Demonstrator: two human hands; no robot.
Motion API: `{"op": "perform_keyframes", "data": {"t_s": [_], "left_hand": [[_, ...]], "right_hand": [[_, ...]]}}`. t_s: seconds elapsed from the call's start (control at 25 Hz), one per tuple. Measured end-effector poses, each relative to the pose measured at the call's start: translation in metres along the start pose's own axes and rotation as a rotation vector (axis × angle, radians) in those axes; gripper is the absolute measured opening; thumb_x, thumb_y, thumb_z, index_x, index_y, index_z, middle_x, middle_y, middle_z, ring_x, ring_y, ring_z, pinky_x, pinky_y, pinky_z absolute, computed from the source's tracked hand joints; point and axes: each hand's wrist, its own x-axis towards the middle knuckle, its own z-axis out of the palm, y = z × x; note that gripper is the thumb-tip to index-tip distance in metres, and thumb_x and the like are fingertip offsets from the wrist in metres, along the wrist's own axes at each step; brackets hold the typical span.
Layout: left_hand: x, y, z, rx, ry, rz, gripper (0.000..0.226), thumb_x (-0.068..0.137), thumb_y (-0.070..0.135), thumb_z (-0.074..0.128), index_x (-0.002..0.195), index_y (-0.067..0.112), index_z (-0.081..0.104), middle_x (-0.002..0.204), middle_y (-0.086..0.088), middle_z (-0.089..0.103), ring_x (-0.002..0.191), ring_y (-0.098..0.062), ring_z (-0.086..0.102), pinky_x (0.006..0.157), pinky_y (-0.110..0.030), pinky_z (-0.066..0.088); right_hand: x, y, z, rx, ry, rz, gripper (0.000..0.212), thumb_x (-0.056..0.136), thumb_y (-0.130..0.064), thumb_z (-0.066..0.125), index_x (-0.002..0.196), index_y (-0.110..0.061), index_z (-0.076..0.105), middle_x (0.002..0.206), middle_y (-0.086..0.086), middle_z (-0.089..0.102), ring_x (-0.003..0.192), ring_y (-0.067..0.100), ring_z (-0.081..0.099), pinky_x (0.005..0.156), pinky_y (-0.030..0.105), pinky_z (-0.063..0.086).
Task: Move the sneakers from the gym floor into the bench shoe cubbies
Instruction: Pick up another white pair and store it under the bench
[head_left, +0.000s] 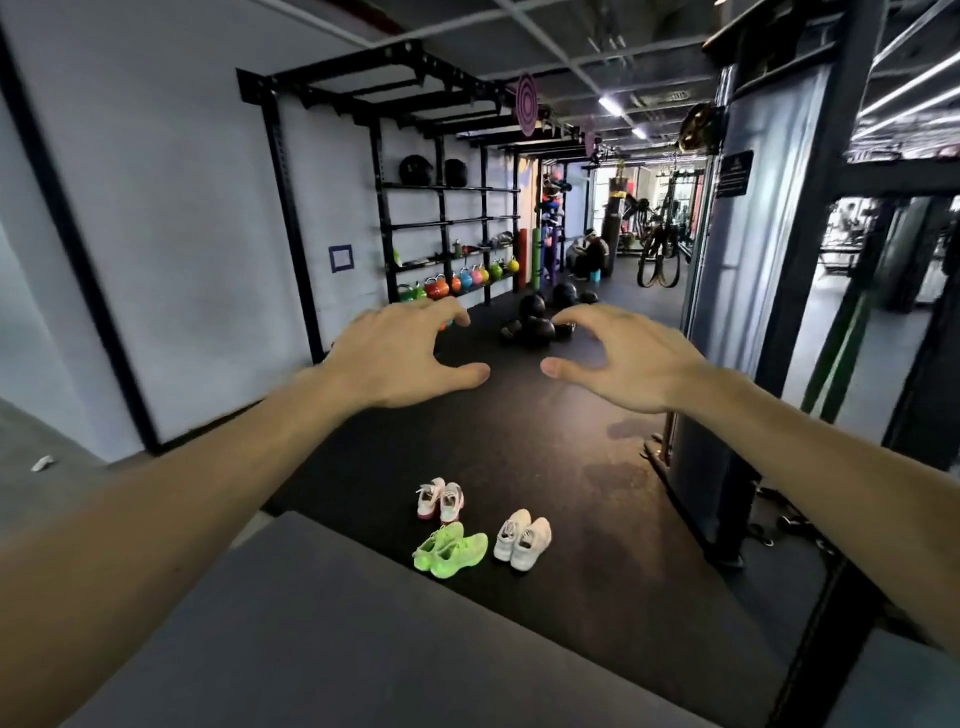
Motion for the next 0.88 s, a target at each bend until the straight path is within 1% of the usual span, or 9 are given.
{"op": "perform_keyframes", "data": {"t_s": [0.08,0.2,0.28,0.4,0.52,0.64,0.72,0.8,0.88], "left_hand": [[0.058,-0.018,0.03,-0.009,0.002,0.012,0.069,0.071,0.083,0.042,0.124,0.038,0.044,0.127,0.005,0.056,0.109,-0.018,0.054,0.083,-0.04,0.047],[0.14,-0.042,0.066,-0.032,0.024,0.026,0.067,0.071,0.082,0.044,0.122,0.039,0.045,0.125,0.006,0.057,0.103,-0.017,0.054,0.075,-0.035,0.043],[0.183,-0.055,0.086,-0.047,0.022,0.04,0.067,0.07,0.083,0.043,0.121,0.039,0.046,0.124,0.006,0.057,0.103,-0.018,0.055,0.078,-0.036,0.045],[0.253,-0.079,0.126,-0.065,0.015,0.05,0.071,0.068,0.085,0.041,0.12,0.038,0.046,0.122,0.007,0.057,0.102,-0.019,0.055,0.082,-0.041,0.049],[0.323,-0.105,0.177,-0.07,0.023,0.087,0.071,0.068,0.085,0.042,0.121,0.038,0.045,0.126,0.007,0.056,0.106,-0.02,0.055,0.083,-0.043,0.049],[0.389,-0.135,0.222,-0.09,0.06,0.122,0.068,0.069,0.083,0.044,0.122,0.04,0.045,0.126,0.007,0.057,0.105,-0.019,0.056,0.076,-0.036,0.046],[0.44,-0.157,0.254,-0.104,0.047,0.135,0.067,0.07,0.082,0.044,0.122,0.04,0.046,0.126,0.006,0.057,0.104,-0.019,0.056,0.073,-0.035,0.044],[0.492,-0.178,0.285,-0.118,0.017,0.155,0.067,0.07,0.082,0.044,0.122,0.04,0.045,0.126,0.005,0.056,0.102,-0.02,0.056,0.074,-0.035,0.046],[0.538,-0.191,0.315,-0.153,-0.005,0.169,0.067,0.071,0.081,0.046,0.123,0.039,0.045,0.127,0.003,0.056,0.105,-0.021,0.056,0.077,-0.036,0.046]], "right_hand": [[0.049,0.034,0.018,-0.001,0.011,0.011,0.067,0.078,-0.076,0.041,0.133,-0.037,0.038,0.136,-0.005,0.049,0.117,0.019,0.051,0.08,0.034,0.039],[0.122,0.084,0.042,-0.006,0.017,0.015,0.069,0.077,-0.076,0.04,0.132,-0.034,0.039,0.132,0.0,0.053,0.113,0.022,0.053,0.083,0.038,0.044],[0.161,0.109,0.056,-0.006,0.013,0.024,0.069,0.077,-0.076,0.04,0.132,-0.033,0.04,0.129,0.002,0.054,0.111,0.023,0.053,0.082,0.037,0.044],[0.222,0.149,0.088,-0.004,-0.012,0.035,0.069,0.075,-0.078,0.039,0.13,-0.035,0.04,0.13,0.002,0.053,0.113,0.024,0.053,0.087,0.044,0.047],[0.281,0.191,0.129,-0.02,-0.003,0.064,0.068,0.076,-0.078,0.041,0.129,-0.036,0.041,0.131,0.0,0.053,0.113,0.022,0.054,0.087,0.045,0.048],[0.337,0.232,0.167,-0.059,0.015,0.101,0.066,0.077,-0.076,0.041,0.13,-0.037,0.04,0.135,-0.002,0.05,0.113,0.022,0.054,0.088,0.047,0.048],[0.379,0.262,0.194,-0.072,-0.012,0.143,0.068,0.077,-0.078,0.039,0.132,-0.037,0.038,0.136,-0.001,0.049,0.112,0.023,0.054,0.089,0.048,0.048],[0.42,0.292,0.218,-0.068,-0.02,0.189,0.07,0.076,-0.079,0.037,0.132,-0.036,0.038,0.134,0.0,0.051,0.111,0.024,0.054,0.091,0.048,0.047],[0.452,0.321,0.242,-0.049,0.008,0.214,0.07,0.077,-0.078,0.038,0.131,-0.034,0.04,0.133,0.0,0.051,0.112,0.024,0.054,0.089,0.041,0.045]]}}
